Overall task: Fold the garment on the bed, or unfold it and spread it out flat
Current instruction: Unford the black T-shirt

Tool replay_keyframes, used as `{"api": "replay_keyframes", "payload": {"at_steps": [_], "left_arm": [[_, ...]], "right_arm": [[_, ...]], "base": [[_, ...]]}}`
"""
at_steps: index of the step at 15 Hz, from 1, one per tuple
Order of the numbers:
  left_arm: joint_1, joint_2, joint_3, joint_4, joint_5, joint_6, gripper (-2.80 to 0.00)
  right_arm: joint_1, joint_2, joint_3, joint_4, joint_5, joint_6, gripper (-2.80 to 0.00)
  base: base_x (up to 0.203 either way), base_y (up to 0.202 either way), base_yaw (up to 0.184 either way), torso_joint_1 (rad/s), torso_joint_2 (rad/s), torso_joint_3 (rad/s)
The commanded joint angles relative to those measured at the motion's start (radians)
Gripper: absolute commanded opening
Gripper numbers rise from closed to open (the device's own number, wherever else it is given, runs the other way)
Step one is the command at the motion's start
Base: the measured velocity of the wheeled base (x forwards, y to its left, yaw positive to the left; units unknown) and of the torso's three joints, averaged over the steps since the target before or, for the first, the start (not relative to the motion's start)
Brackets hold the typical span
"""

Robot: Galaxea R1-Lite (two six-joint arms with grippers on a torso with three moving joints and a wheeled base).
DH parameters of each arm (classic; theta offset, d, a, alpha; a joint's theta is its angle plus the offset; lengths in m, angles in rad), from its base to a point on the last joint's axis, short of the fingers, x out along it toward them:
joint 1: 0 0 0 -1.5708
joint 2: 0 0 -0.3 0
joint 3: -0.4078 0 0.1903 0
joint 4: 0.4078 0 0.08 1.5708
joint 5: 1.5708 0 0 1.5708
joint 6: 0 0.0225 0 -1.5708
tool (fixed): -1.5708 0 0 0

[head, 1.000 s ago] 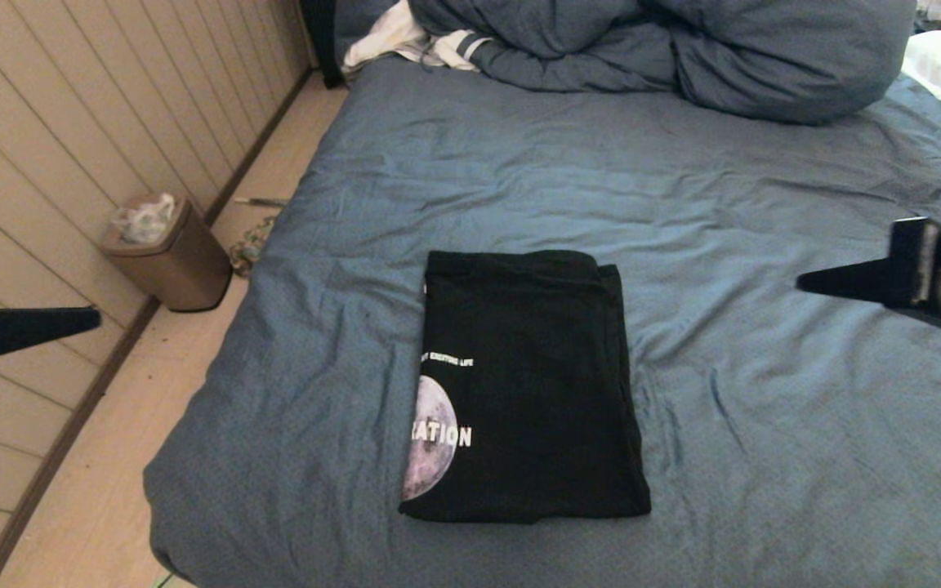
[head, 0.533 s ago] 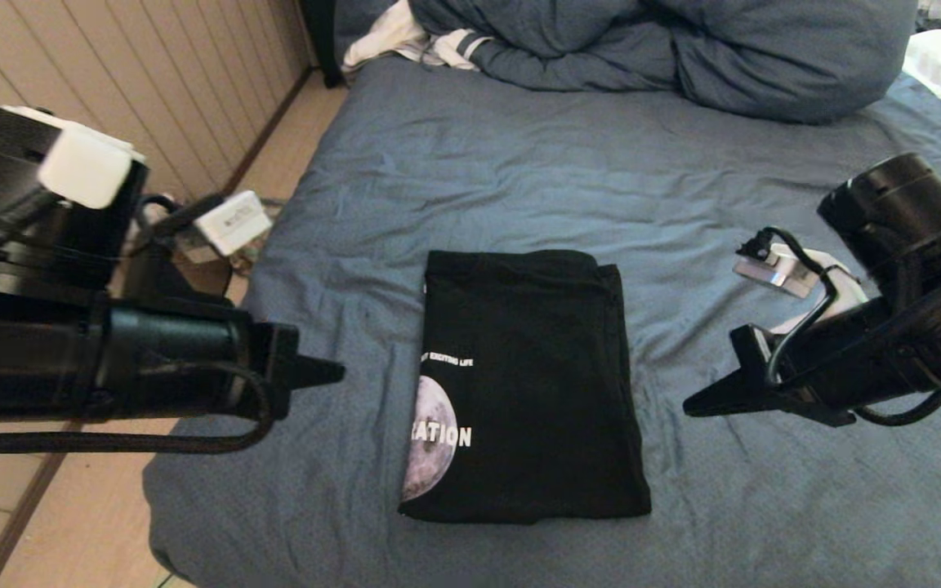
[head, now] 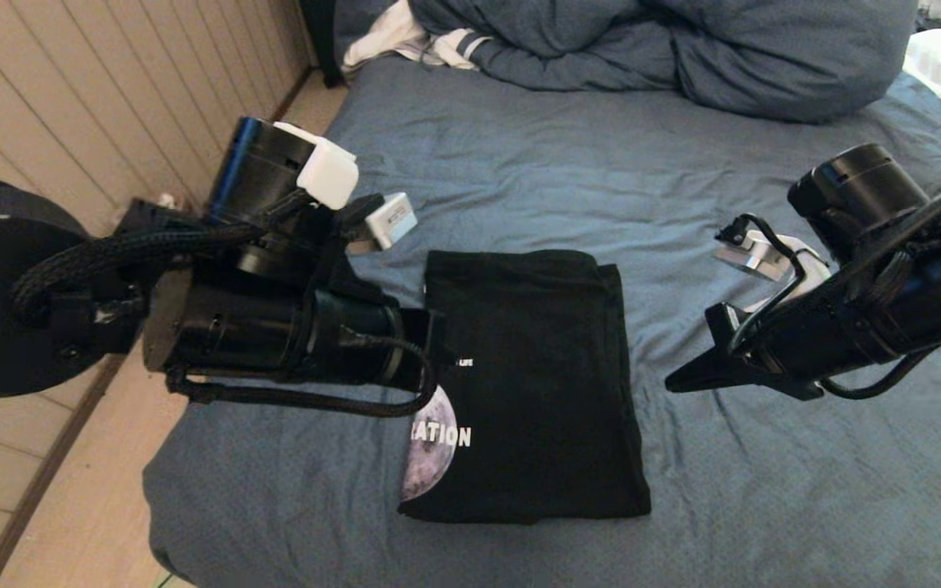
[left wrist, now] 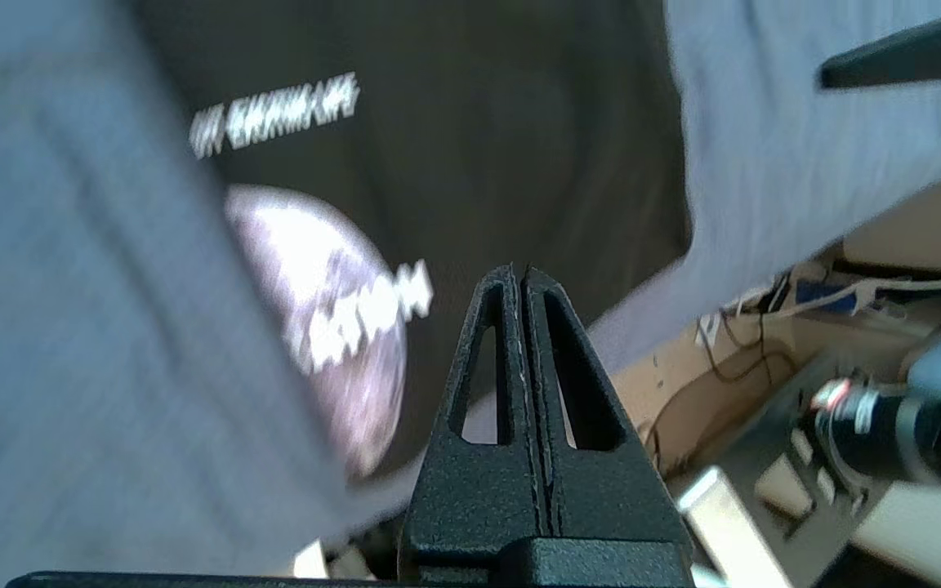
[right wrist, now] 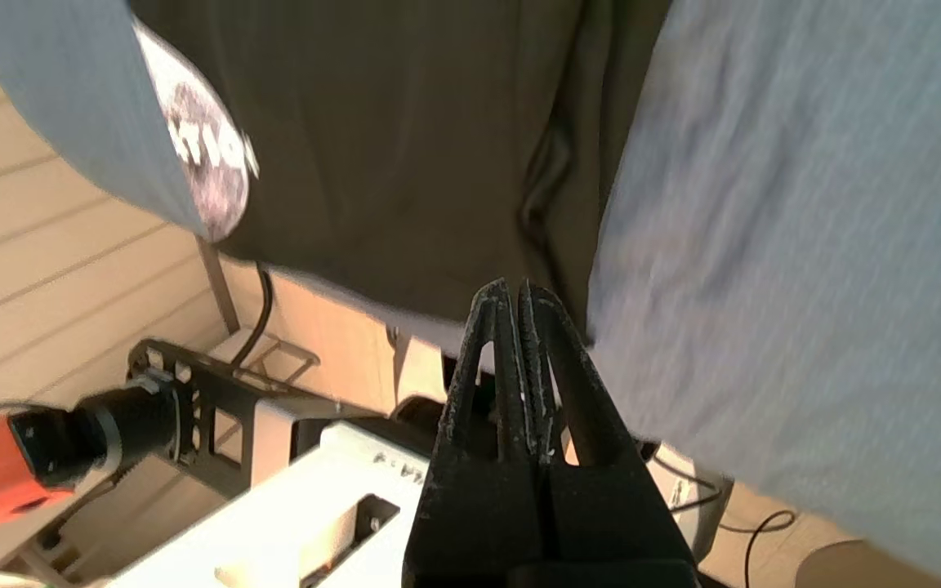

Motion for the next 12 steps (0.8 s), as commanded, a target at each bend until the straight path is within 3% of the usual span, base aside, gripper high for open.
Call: {"api": "replay_keyframes", "payload": {"at_steps": [1, 5, 8, 12], "left_arm": [[-0.008, 0.097, -0.082, 0.001, -0.001, -0.005, -2.8], [-0.059, 0.225, -0.232, -0.003, 0.0, -0.015, -2.8], [-0.121, 0.311, -0.28, -0.03, 0.005, -0.011, -2.8], [-0.191, 0.384, -0.298, -0.14, 0.094, -0.003, -2.8]], "right_arm": [[-0.02, 0.044, -0.042, 0.003, -0.002, 0.002, -2.8], [-0.108, 0.046, -0.109, 0.001, -0.005, -0.008, -2.8], [-0.18, 0.047, -0.122, 0.002, -0.001, -0.049, -2.8], [-0.255, 0.041, -0.096, 0.005, 0.003, -0.09, -2.8]], "base": [[0.0, 0.0, 0.0, 0.0, 0.0, 0.0], [0.0, 0.0, 0.0, 0.0, 0.0, 0.0], [0.0, 0.0, 0.0, 0.0, 0.0, 0.0], [0.0, 0.0, 0.0, 0.0, 0.0, 0.0]]}}
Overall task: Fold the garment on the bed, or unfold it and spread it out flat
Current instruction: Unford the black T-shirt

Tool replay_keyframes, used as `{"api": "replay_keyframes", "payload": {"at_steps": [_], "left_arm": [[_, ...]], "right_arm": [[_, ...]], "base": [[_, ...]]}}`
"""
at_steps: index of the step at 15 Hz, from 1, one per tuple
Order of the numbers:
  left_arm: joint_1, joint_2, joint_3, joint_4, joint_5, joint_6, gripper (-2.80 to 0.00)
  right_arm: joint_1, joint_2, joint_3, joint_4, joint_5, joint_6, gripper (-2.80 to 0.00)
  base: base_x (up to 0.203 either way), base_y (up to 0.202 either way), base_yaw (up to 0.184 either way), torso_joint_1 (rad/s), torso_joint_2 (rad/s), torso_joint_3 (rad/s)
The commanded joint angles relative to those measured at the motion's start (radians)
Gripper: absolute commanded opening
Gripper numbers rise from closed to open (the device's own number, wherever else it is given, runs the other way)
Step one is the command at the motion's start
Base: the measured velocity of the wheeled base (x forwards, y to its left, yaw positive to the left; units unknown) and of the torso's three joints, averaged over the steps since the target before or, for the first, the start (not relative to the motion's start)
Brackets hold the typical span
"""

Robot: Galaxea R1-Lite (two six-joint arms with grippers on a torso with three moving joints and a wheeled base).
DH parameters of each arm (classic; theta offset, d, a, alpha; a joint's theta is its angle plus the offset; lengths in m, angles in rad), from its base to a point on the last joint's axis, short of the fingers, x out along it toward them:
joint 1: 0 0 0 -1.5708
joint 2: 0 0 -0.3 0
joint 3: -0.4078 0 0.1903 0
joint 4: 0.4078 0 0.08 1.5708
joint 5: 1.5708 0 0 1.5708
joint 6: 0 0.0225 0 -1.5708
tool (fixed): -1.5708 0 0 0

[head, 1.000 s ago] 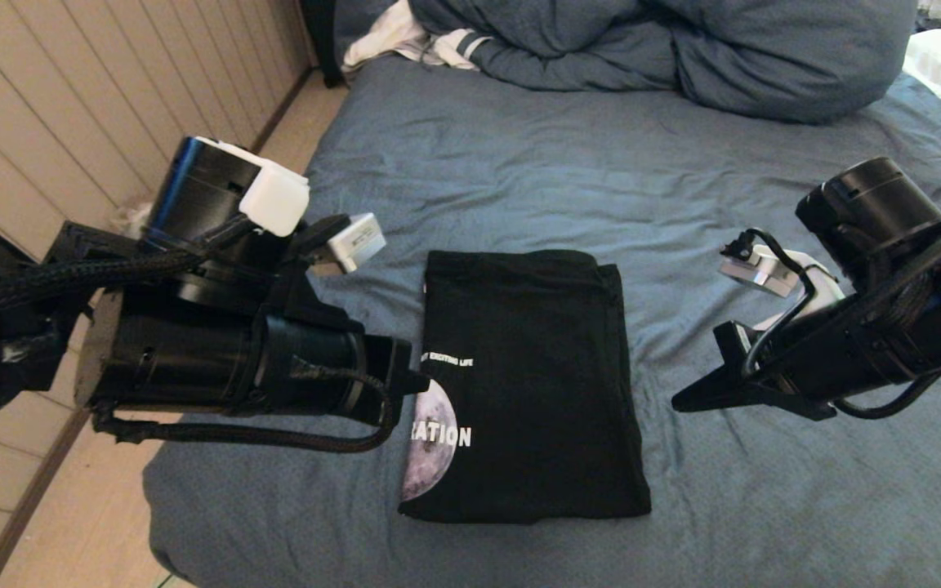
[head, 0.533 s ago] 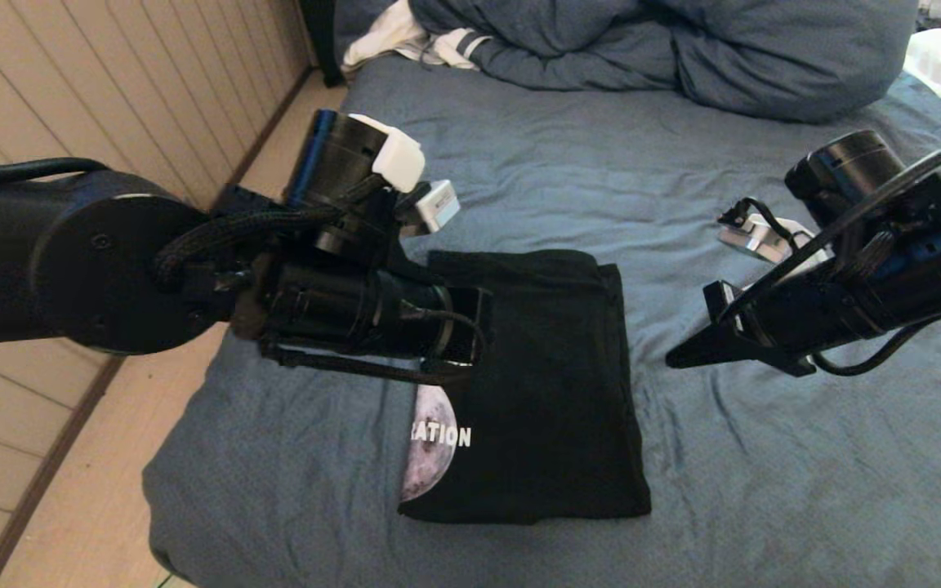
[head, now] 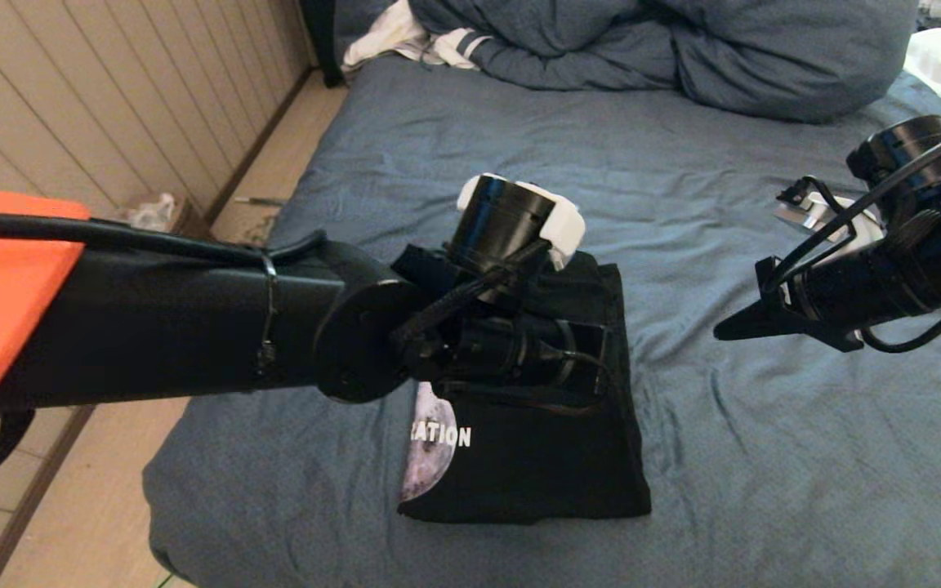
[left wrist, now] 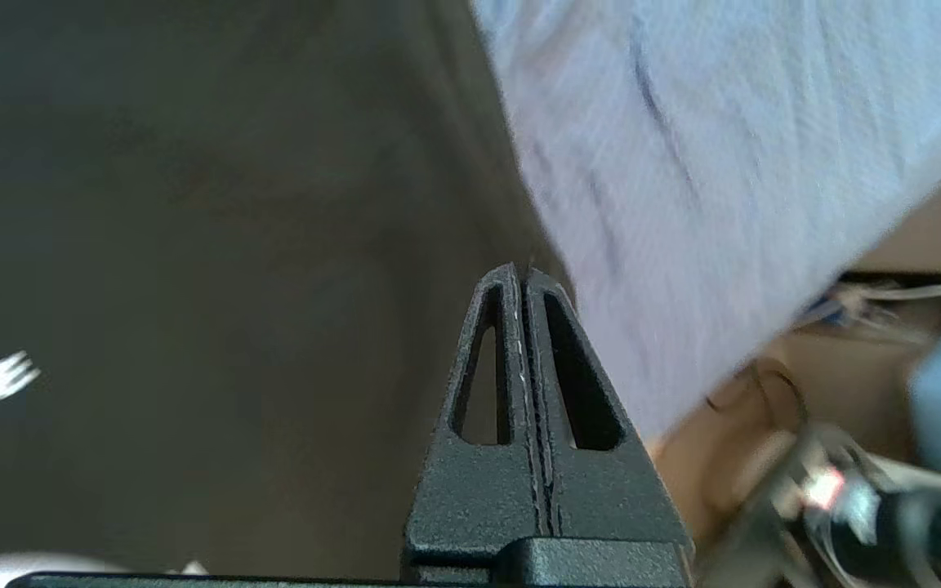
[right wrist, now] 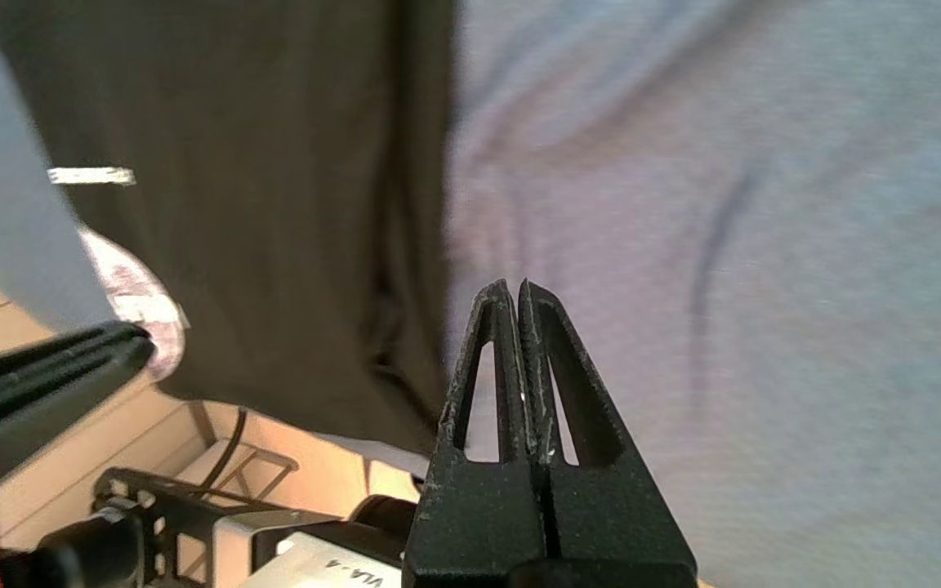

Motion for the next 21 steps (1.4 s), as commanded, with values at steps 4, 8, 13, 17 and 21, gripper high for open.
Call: {"api": "replay_keyframes", "payload": {"at_steps": [4, 8, 13, 17, 21], "left_arm": [[-0.07, 0.078, -0.015, -0.031, 0.155, 0.021, 0.0], [-0.085, 0.152, -0.038, -0.14, 0.247, 0.095, 0.0], [-0.096, 0.25, -0.131, -0.15, 0.363, 0.109, 0.0], [-0.094, 0.278, -0.155, -0.151, 0.383, 0.118, 0.0], [-0.095, 0.298, -0.174, -0.15, 0.384, 0.119, -2.8]], "right_arm": [[-0.036, -0.013, 0.028, 0.003, 0.005, -0.01, -2.8], [-0.04, -0.036, 0.062, 0.0, 0.018, -0.013, -2.8], [-0.059, -0.05, 0.088, 0.001, 0.046, -0.031, -2.8], [-0.073, -0.047, 0.094, 0.0, 0.07, -0.033, -2.8], [-0.072, -0.043, 0.131, -0.032, 0.07, -0.034, -2.8]], "base": [[0.0, 0.0, 0.0, 0.0, 0.0, 0.0], [0.0, 0.0, 0.0, 0.0, 0.0, 0.0], [0.0, 0.0, 0.0, 0.0, 0.0, 0.0], [0.0, 0.0, 0.0, 0.0, 0.0, 0.0], [0.0, 0.0, 0.0, 0.0, 0.0, 0.0]]}}
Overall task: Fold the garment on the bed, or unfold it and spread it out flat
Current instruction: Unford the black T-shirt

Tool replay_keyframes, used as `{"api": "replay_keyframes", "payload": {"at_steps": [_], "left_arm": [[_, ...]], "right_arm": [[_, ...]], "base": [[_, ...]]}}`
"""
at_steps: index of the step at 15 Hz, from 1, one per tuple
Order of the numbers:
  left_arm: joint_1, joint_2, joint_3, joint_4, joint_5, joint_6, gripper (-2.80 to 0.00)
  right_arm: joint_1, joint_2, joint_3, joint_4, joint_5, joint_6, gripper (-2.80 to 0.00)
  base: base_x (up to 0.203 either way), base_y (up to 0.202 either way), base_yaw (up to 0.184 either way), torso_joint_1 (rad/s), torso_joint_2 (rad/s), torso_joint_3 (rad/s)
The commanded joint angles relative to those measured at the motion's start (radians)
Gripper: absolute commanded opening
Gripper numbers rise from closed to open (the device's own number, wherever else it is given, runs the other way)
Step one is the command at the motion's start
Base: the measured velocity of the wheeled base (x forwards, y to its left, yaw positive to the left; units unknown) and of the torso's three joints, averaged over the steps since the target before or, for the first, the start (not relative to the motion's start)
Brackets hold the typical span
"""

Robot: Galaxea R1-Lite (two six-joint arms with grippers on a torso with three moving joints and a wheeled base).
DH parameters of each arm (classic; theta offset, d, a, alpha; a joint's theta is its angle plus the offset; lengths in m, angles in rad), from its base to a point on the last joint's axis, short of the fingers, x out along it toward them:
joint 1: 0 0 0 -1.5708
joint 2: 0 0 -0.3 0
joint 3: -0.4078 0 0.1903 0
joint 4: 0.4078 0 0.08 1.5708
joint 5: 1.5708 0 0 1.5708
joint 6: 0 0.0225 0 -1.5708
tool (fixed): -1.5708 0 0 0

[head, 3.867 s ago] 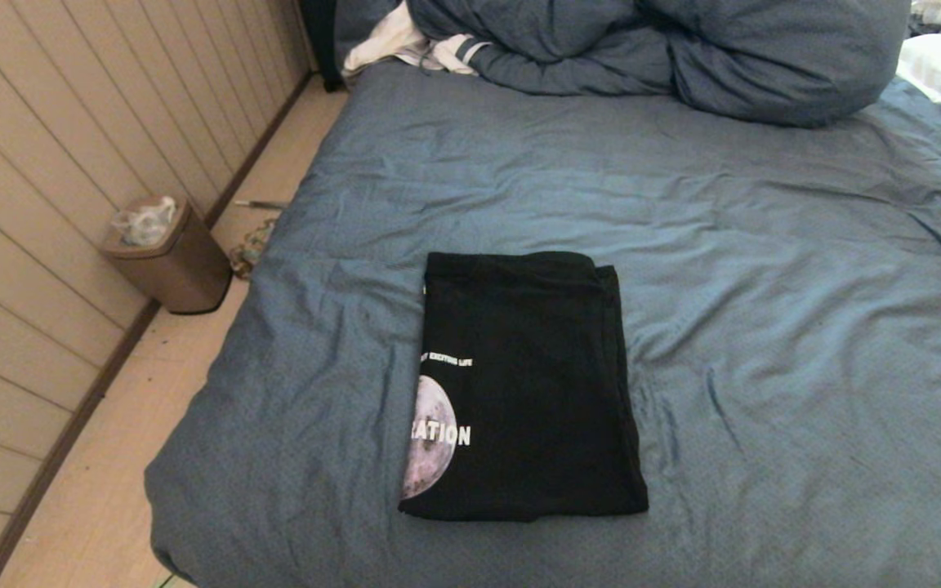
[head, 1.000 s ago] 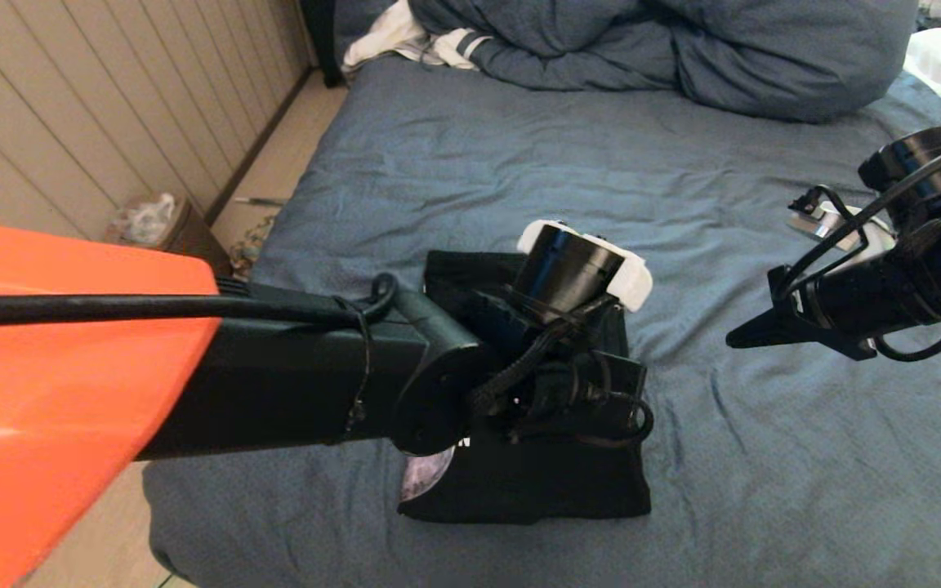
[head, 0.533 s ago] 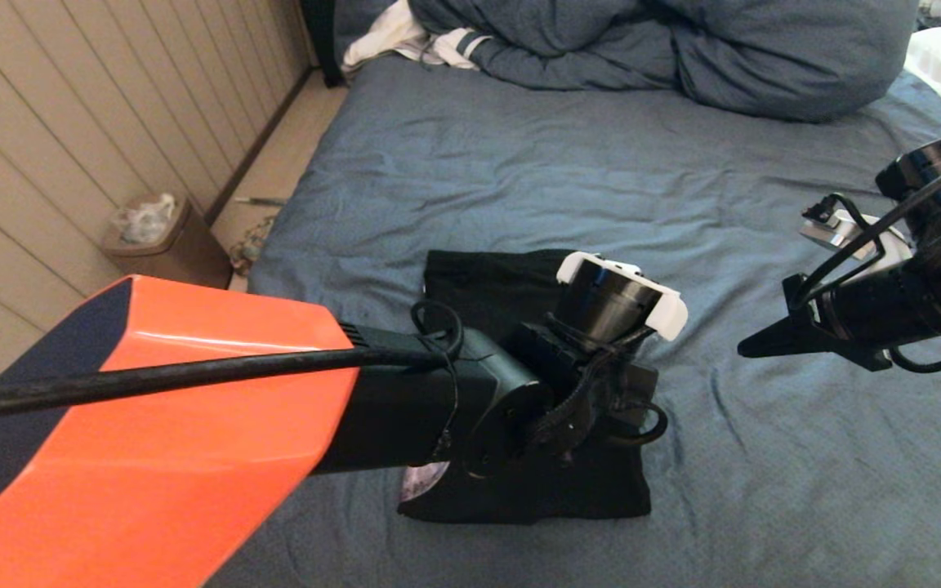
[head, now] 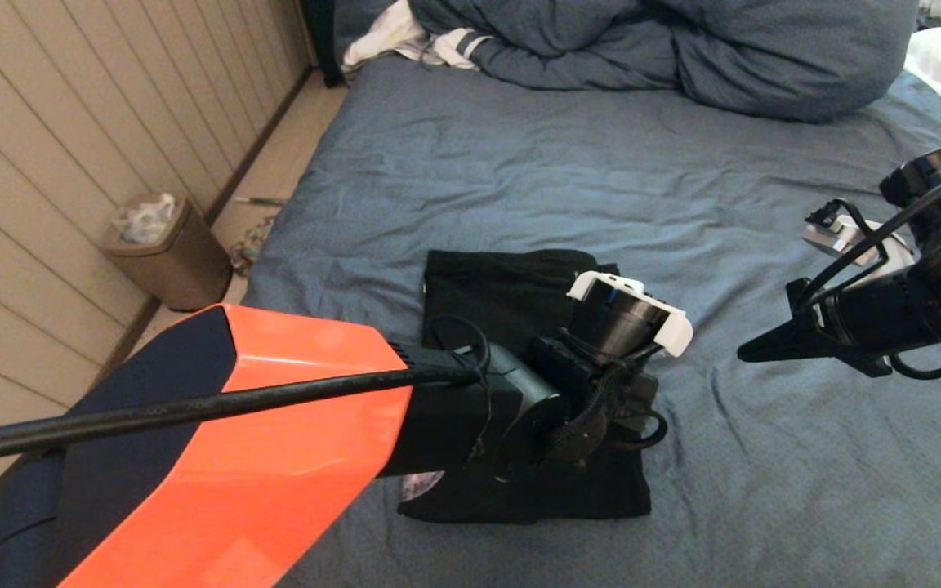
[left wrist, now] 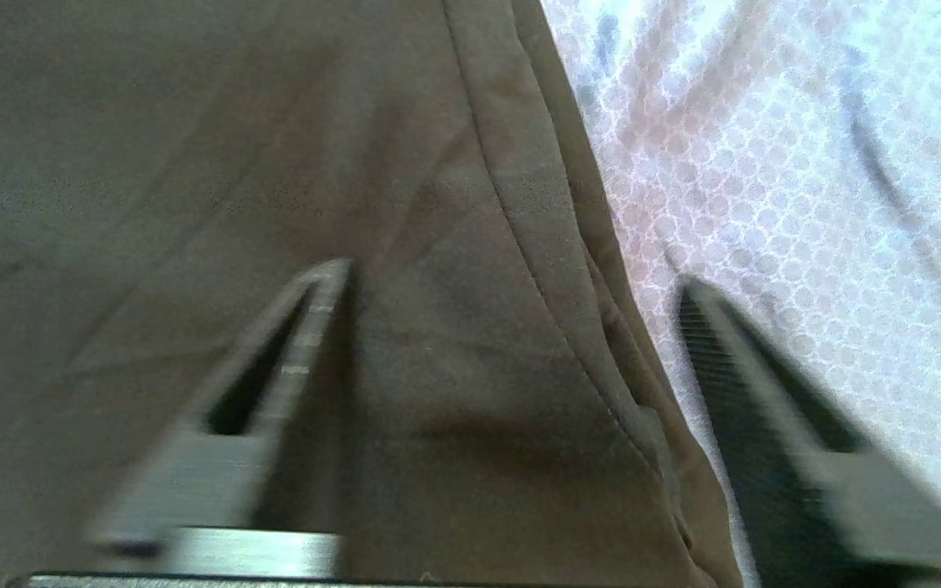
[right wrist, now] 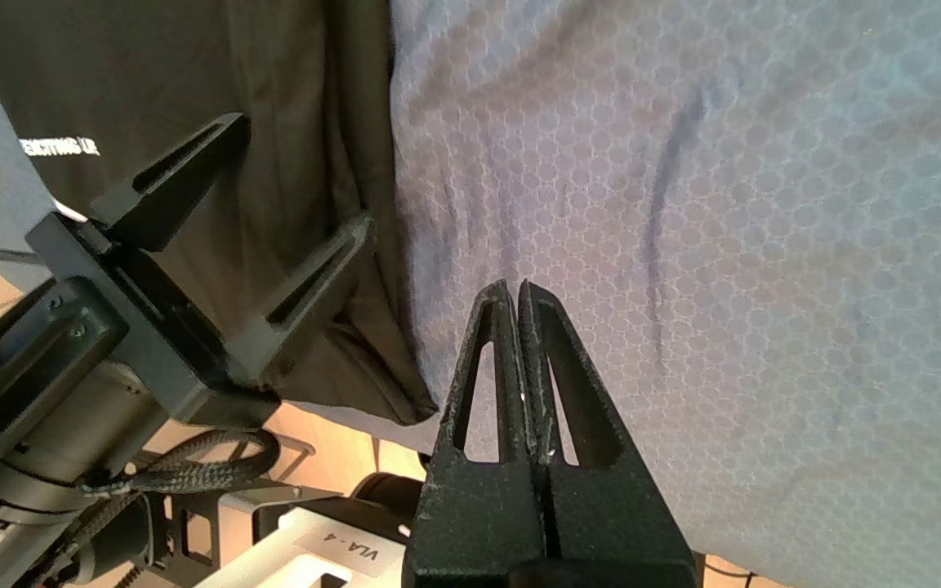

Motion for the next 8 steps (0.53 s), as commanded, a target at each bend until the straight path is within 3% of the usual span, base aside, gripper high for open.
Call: {"api": "replay_keyframes", "payload": {"at_steps": [1, 8], "left_arm": [[0.0, 0.014, -0.009, -0.001, 0.003, -0.001, -2.8], [0.001, -0.012, -0.035, -0.001, 0.005, 0.01, -2.8]], "right_arm": [[0.0, 0.001, 0.029, -0.031, 0.006, 0.001, -2.8], [0.0, 0.003, 0.048, -0.077, 0.021, 0.003, -2.8]], "base": [[0.0, 0.0, 0.0, 0.0, 0.0, 0.0], [0.0, 0.0, 0.0, 0.0, 0.0, 0.0]]}}
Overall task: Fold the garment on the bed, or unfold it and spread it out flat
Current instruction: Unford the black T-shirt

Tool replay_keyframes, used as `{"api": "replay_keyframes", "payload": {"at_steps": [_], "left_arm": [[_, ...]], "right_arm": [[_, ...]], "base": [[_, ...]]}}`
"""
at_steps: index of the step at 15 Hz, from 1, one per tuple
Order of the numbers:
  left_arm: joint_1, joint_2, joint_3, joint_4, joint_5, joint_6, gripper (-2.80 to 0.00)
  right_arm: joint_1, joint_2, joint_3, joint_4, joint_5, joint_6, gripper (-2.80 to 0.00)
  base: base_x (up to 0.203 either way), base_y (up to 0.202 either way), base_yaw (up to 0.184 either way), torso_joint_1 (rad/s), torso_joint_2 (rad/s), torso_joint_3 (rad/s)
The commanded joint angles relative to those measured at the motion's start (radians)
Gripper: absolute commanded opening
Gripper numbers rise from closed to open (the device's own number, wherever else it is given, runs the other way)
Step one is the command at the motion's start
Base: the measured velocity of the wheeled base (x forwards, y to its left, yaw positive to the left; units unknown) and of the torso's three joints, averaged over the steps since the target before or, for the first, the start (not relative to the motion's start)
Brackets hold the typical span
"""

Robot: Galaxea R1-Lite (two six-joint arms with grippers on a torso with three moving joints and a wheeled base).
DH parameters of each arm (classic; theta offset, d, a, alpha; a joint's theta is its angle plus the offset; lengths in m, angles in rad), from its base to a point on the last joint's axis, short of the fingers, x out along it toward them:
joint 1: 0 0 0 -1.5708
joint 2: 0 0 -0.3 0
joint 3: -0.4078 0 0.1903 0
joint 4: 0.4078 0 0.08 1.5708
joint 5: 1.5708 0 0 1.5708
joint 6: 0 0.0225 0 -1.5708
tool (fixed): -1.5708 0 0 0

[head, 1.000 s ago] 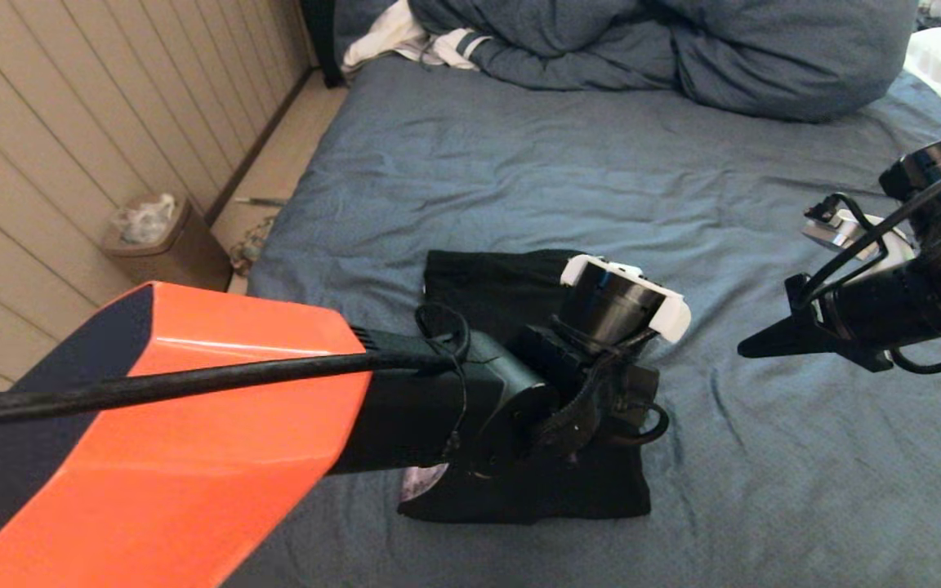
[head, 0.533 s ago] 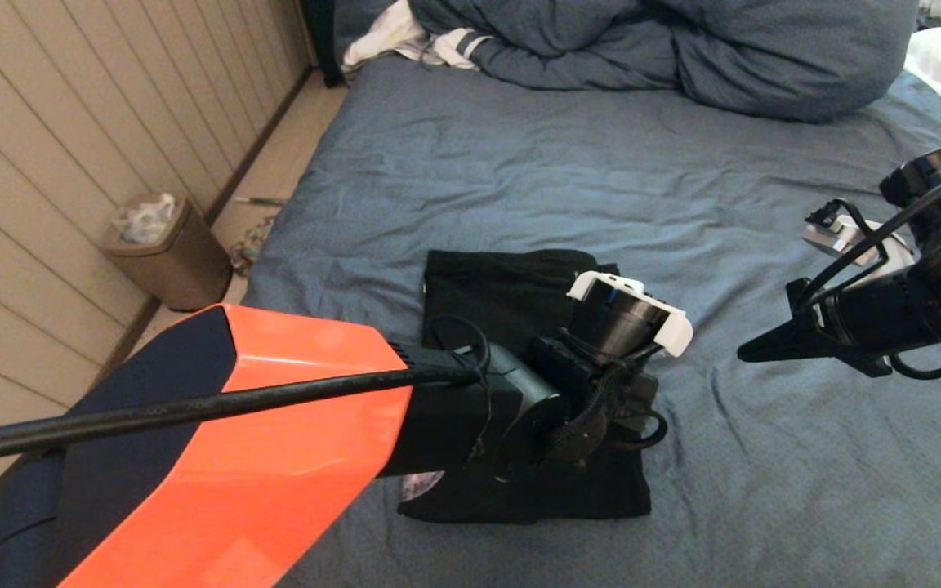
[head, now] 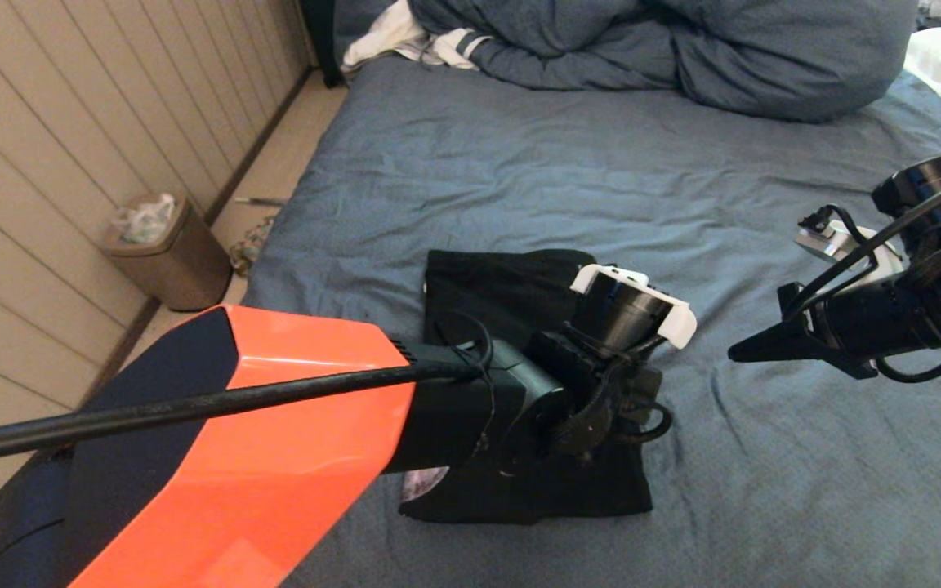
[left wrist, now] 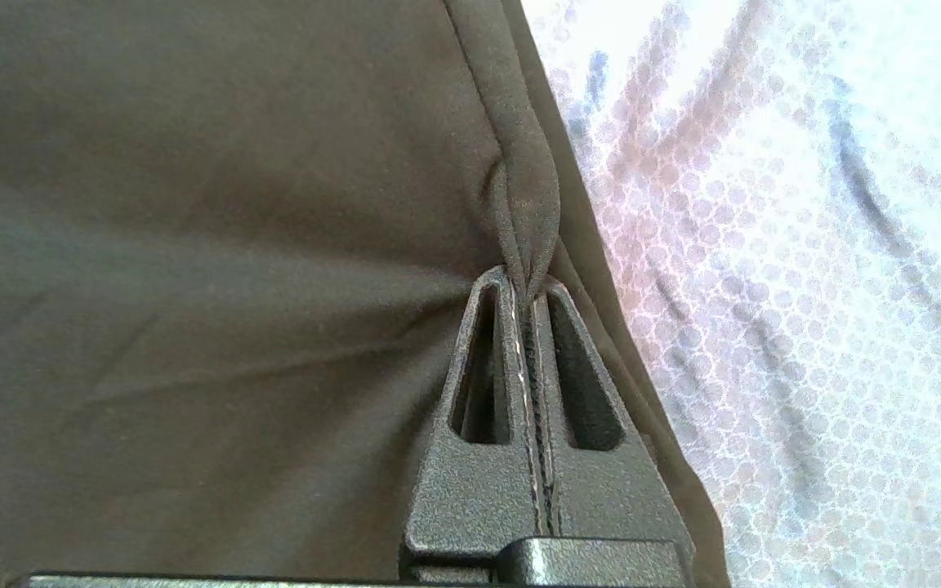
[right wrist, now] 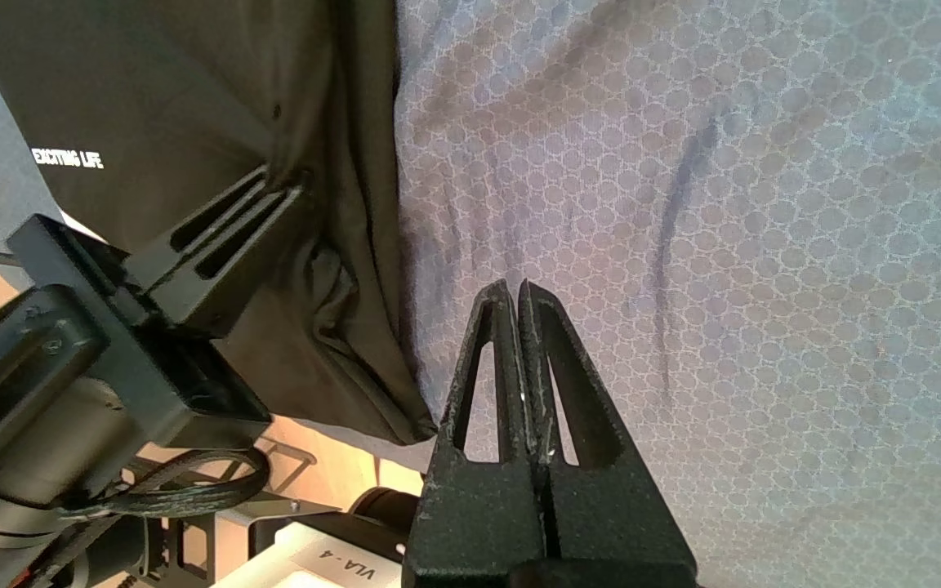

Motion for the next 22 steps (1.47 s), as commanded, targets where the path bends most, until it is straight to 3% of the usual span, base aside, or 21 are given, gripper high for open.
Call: {"api": "replay_keyframes", "payload": {"at_steps": [1, 6, 9, 15, 17, 22], "left_arm": [[0.004, -0.028, -0.002, -0.001, 0.003, -0.002, -2.8], [0.044, -0.138, 0.081, -0.001, 0.004, -0.003, -2.8], [0.1, -0.252, 0.222, -0.002, 0.001, -0.003, -2.8], [0.258, -0.474, 0.46, -0.05, -0.013, -0.004, -2.8], [0.314, -0.511, 0.504, -0.104, -0.018, 0.013, -2.8], [0.442, -0.575, 0.562, -0.116, -0.076, 0.018, -2.8]], "right_arm": [[0.002, 0.004, 0.0, 0.003, 0.005, 0.002, -2.8], [0.006, -0.002, -0.002, 0.003, 0.022, 0.003, -2.8], [0.011, -0.008, -0.006, 0.005, 0.021, 0.005, -2.8], [0.023, -0.011, -0.014, 0.005, 0.021, 0.011, -2.8], [0.029, -0.011, -0.017, 0.005, 0.021, 0.013, -2.8], [0.052, -0.004, -0.027, 0.005, 0.021, 0.014, -2.8]], "base": [[0.0, 0.0, 0.0, 0.0, 0.0, 0.0], [0.0, 0.0, 0.0, 0.0, 0.0, 0.0], [0.0, 0.0, 0.0, 0.0, 0.0, 0.0], [0.0, 0.0, 0.0, 0.0, 0.0, 0.0], [0.0, 0.0, 0.0, 0.0, 0.0, 0.0], [0.0, 0.0, 0.0, 0.0, 0.0, 0.0]]}}
